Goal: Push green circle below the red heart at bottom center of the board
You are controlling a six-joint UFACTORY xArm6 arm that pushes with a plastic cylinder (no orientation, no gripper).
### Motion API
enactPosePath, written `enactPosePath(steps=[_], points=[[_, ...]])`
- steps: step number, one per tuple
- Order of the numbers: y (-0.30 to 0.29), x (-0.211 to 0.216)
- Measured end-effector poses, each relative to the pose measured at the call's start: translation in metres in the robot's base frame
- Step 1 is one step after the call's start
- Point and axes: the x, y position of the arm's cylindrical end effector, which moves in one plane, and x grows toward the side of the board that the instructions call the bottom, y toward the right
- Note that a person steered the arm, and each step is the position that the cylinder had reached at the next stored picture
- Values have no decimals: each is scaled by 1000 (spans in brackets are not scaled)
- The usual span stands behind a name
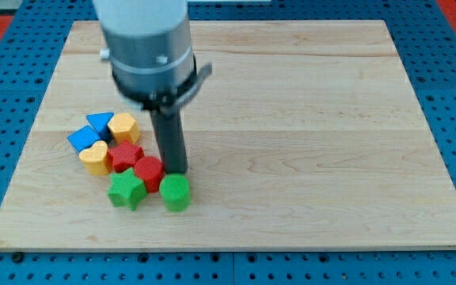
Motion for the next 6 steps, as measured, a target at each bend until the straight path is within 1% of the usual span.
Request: enactPosePath(steps=[1, 2, 3, 4, 6], points=[[25, 16], [51, 17], [63, 47], [50, 82], [-44, 74]])
